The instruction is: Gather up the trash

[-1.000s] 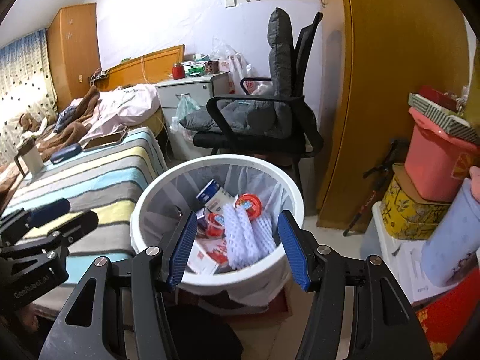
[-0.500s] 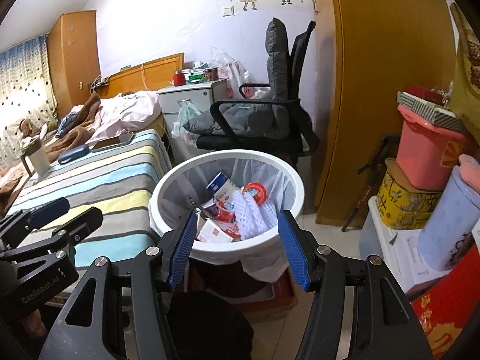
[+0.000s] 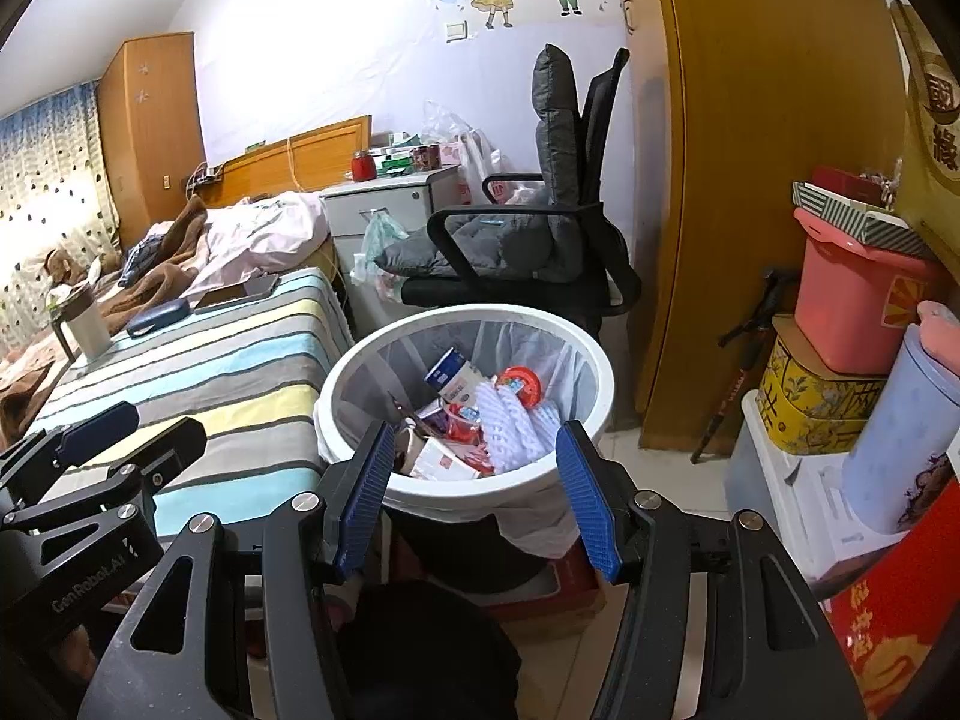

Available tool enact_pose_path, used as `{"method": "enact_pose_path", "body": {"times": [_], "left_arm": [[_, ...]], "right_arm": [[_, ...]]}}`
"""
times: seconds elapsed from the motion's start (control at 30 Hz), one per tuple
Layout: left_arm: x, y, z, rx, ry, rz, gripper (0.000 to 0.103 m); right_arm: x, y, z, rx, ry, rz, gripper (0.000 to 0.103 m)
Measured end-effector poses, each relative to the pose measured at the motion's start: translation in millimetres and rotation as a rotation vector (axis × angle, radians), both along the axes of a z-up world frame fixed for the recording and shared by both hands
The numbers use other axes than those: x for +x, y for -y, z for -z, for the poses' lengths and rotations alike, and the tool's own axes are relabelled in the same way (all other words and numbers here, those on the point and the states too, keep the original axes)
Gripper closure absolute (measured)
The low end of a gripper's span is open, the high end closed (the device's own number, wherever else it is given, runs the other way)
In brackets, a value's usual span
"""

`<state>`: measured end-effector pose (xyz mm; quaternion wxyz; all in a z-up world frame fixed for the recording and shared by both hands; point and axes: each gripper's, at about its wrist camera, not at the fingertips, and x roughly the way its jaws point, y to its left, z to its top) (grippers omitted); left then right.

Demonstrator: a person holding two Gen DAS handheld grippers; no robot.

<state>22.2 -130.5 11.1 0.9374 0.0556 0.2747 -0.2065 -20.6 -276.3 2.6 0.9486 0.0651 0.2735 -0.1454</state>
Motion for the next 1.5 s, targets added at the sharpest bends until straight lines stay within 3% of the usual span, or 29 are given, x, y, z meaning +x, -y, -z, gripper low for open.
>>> {"method": "enact_pose_path", "body": {"times": [1.5], "left_arm": [[-2.7,-3.6,-2.7,-0.010,0.000,-0.016,0.038]], "right_arm": [[-2.2,-8.0,-4.1,-0.007,0.008,-0.004,0.045]]}}
